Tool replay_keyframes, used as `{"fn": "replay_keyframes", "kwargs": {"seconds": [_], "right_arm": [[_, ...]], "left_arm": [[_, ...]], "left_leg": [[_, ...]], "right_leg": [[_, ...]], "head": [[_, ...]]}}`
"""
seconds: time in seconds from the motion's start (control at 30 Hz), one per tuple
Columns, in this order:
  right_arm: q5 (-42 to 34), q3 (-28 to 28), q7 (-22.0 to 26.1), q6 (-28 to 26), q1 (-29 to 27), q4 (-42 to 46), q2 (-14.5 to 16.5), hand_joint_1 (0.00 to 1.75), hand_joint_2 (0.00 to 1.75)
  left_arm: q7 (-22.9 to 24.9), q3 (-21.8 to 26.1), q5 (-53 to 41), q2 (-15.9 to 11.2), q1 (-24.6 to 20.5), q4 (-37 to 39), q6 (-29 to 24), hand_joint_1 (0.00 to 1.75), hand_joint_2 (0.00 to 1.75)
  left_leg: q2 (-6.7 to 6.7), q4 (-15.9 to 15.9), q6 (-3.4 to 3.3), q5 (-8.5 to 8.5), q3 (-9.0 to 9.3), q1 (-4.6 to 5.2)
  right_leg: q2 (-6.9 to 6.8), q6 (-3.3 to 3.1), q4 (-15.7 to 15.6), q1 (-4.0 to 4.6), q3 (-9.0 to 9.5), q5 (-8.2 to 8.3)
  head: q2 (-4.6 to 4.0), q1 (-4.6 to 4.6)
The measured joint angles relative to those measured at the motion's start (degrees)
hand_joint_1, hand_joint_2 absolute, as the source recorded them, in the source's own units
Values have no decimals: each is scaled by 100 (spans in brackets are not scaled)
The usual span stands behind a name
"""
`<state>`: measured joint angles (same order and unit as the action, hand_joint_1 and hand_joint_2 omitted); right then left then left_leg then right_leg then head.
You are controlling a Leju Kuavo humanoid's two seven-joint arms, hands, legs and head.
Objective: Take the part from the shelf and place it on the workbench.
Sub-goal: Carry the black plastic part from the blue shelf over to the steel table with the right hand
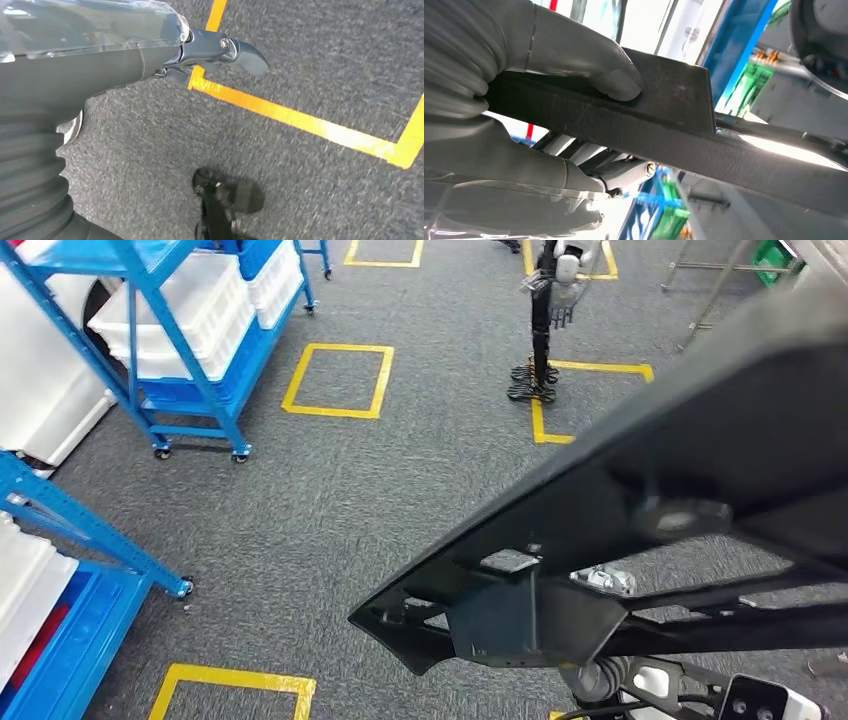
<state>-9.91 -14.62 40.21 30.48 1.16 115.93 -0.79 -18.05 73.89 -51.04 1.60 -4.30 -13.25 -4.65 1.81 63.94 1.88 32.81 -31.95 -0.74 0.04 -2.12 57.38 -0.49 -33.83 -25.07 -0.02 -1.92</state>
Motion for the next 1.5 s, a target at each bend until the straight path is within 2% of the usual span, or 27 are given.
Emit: {"fn": "replay_keyframes", "kwargs": {"seconds": [0.07, 0.1, 0.13, 0.17, 0.23, 0.3, 0.37, 0.43, 0.47, 0.53, 0.6, 0.63, 0.7, 0.77, 0.83, 0.9, 0.97, 1.03, 1.1, 1.13, 1.17, 1.2, 1.27, 1.33, 1.4, 1.43, 1.5], "right_arm": [[57, 1, -2, 42, -11, -47, 7, 169, 175], [111, 1, -2, 61, -23, -72, 11, 169, 175], [173, 1, -2, 73, -31, -96, 17, 169, 175], [231, -2, -3, 72, -35, -117, 26, 169, 175], [327, -14, -4, -16, -36, -146, 62, 169, 175], [400, -28, -4, -161, -68, -148, 123, 169, 175], [463, -31, -4, -263, -160, -98, 185, 169, 175], [495, -31, -2, -295, -248, -22, 235, 169, 175], [500, -31, -1, -287, -265, 7, 262, 169, 175], [505, -31, 1, -238, -289, 37, 315, 169, 175], [511, -30, 1, -176, -332, 39, 355, 169, 175], [514, -30, 1, -145, -356, 39, 374, 169, 175], [529, -29, 1, -85, -398, 42, 421, 169, 175], [553, -28, 1, -44, -422, 55, 467, 169, 175], [579, -24, 1, -16, -454, 85, 501, 169, 175], [593, -13, 1, -5, -503, 131, 528, 169, 175], [594, 0, 2, -6, -536, 182, 556, 169, 175], [595, 12, 2, -12, -555, 207, 580, 169, 175], [598, 33, 1, -20, -592, 209, 587, 169, 175], [601, 46, 1, -28, -609, 209, 586, 169, 175], [606, 58, 1, -42, -620, 211, 586, 169, 175], [611, 67, 1, -61, -624, 212, 586, 169, 175], [642, 79, 1, -114, -623, 215, 586, 169, 175], [719, 89, 1, -210, -625, 217, 584, 169, 175], [840, 87, 1, -405, -630, 236, 556, 169, 175], [891, 84, 1, -518, -629, 251, 523, 169, 175], [951, 66, 1, -692, -608, 275, 442, 169, 175]], "left_arm": [[-8, 58, 31, -9, 36, -2, -60, 0, 175], [-15, 75, 34, -11, 51, -3, -76, 0, 175], [-22, 83, 28, -13, 60, -4, -81, 0, 175], [-27, 86, 13, -15, 63, -7, -83, 0, 175], [-28, 84, -72, -34, 60, -20, -67, 0, 175], [5, 71, -187, -71, 46, -37, -49, 0, 175], [75, 45, -280, -111, 14, -49, -47, 0, 175], [148, 26, -337, -145, -21, -60, -63, 0, 175], [183, 23, -351, -159, -27, -64, -83, 0, 175], [233, 22, -377, -196, -19, -70, -133, 0, 175], [256, 22, -400, -238, -12, -78, -178, 0, 175], [265, 22, -402, -255, -18, -82, -196, 0, 175], [276, 22, -378, -279, -32, -86, -220, 0, 175], [271, 22, -355, -297, -36, -88, -214, 0, 175], [257, 22, -355, -311, -39, -89, -203, 0, 175], [247, 22, -368, -323, -53, -90, -200, 0, 175], [240, 21, -396, -338, -59, -92, -193, 0, 175], [238, 20, -420, -361, -32, -93, -171, 0, 175], [239, 20, -430, -380, -2, -93, -132, 0, 175], [240, 20, -438, -384, 3, -92, -113, 0, 175], [240, 20, -447, -384, 2, -92, -98, 0, 175], [240, 19, -455, -384, -3, -91, -88, 0, 175], [238, 17, -469, -385, -11, -91, -69, 0, 175], [230, 13, -480, -383, -15, -91, -42, 0, 175], [221, -10, -513, -375, -34, -89, -11, 0, 175], [218, -31, -532, -366, -55, -87, 6, 0, 175], [214, -73, -550, -341, -80, -85, 37, 0, 175]], "left_leg": [[-124, 779, 2, 302, -388, -1], [-138, 952, -4, 302, -497, 0], [-148, 887, -17, 180, -499, 1], [-182, 599, -36, -34, -395, 2], [-418, -224, -83, -449, -69, 1], [-591, -660, -120, -590, 108, 11], [-517, -703, -163, -601, 127, 22], [-388, -765, -233, -650, 145, 11], [-309, -798, -268, -670, 152, 4], [-141, -814, -306, -674, 151, 19], [27, -811, -307, -664, 146, 28], [102, -808, -299, -658, 146, 28], [238, -795, -264, -632, 164, 27], [351, -766, -202, -587, 188, 48], [448, -749, -128, -552, 215, 63], [486, -738, -54, -517, 251, 39], [250, -495, 1, -323, 179, 6], [-49, 210, 22, 66, -132, -13], [-132, 901, 23, 304, -476, -15], [-142, 972, 15, 254, -529, -15], [-156, 808, 0, 93, -476, -15], [-201, 450, -18, -139, -329, -15], [-440, -337, -57, -480, 0, -20], [-585, -675, -91, -555, 139, -5], [-481, -715, -148, -582, 148, 3], [-415, -744, -187, -607, 152, -2], [-277, -802, -262, -649, 158, -14]], "right_leg": [[145, -26, 5, 21, -9, 5], [226, -30, 9, 32, -9, 6], [306, -31, 15, 39, -5, 6], [383, -29, 22, 43, 2, 5], [522, -10, 42, 46, 2, 4], [645, 48, 56, 39, -32, 16], [751, 126, 44, 28, -63, 44], [592, 172, 147, 35, -127, -28], [426, 189, 351, 44, -229, -162], [122, 220, 1068, 32, -580, -554], [48, 256, 1655, -4, -859, -755], [27, 269, 1660, -21, -851, -701], [-100, 275, 1007, -41, -467, -364], [-307, 238, 274, -10, -50, -144], [-340, 180, 72, 37, 46, -142], [-204, 116, 47, 39, 46, -124], [-90, 42, 11, 16, 66, -97], [34, -8, 2, 14, 68, -82], [188, -23, 7, 36, 64, -77], [267, -24, 11, 44, 68, -76], [344, -23, 15, 49, 76, -76], [418, -19, 21, 49, 86, -77], [556, 12, 40, 50, 81, -79], [688, 82, 50, 34, 37, -60], [781, 160, 45, 17, -4, -32], [685, 188, 81, 23, -31, -62], [332, 228, 452, 39, -214, -307]], "head": [[0, 0], [0, 0], [0, 0], [0, 0], [0, 0], [0, 0], [0, 0], [0, 1], [0, 1], [0, 2], [0, 2], [0, 2], [0, 2], [0, 2], [0, 1], [0, 1], [0, 1], [0, 0], [0, 0], [0, 0], [0, 0], [0, 0], [0, 0], [0, -1], [0, -1], [0, 0], [0, 1]]}}
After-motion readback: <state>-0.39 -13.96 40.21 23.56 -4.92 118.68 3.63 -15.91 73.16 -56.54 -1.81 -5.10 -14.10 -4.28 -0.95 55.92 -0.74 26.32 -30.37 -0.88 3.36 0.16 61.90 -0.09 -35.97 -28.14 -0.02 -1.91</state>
